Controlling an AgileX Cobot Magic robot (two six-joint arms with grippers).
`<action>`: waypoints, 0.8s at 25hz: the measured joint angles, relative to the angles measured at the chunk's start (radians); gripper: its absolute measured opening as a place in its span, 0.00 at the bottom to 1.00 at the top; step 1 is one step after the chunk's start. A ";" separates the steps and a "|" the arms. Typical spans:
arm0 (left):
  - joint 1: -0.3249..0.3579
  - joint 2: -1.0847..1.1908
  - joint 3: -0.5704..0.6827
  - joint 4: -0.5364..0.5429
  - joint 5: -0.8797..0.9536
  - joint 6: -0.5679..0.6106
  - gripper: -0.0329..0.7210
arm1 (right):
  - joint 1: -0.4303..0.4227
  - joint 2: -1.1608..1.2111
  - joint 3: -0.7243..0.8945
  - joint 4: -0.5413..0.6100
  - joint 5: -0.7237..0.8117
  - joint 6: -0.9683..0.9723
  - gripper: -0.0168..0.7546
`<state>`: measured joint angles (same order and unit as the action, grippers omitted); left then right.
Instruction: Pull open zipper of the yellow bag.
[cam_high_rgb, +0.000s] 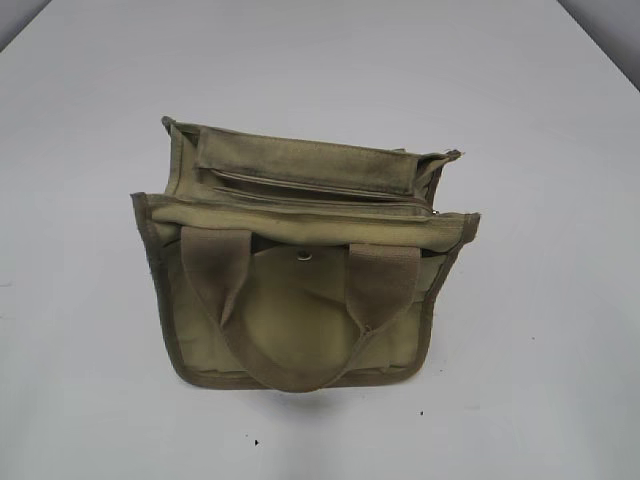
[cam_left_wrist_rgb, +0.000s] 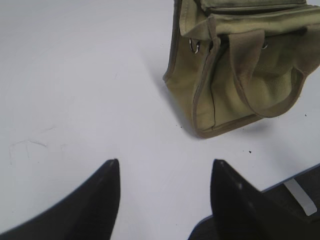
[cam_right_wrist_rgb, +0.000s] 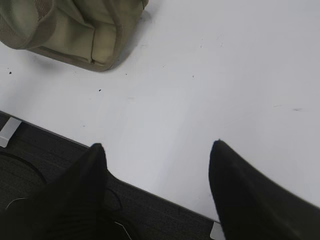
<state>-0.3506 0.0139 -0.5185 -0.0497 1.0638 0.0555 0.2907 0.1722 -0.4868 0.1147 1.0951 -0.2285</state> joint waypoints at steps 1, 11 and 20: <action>0.000 0.000 0.000 0.000 -0.001 0.000 0.63 | 0.000 0.000 0.000 0.001 0.000 0.000 0.67; 0.004 -0.001 0.000 -0.002 -0.001 0.000 0.62 | -0.015 -0.016 0.001 0.003 -0.003 0.000 0.67; 0.285 -0.001 0.001 -0.003 -0.002 0.000 0.63 | -0.151 -0.178 0.001 0.004 -0.004 0.000 0.67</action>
<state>-0.0658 0.0126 -0.5177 -0.0523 1.0617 0.0555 0.1397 -0.0061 -0.4859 0.1183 1.0915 -0.2288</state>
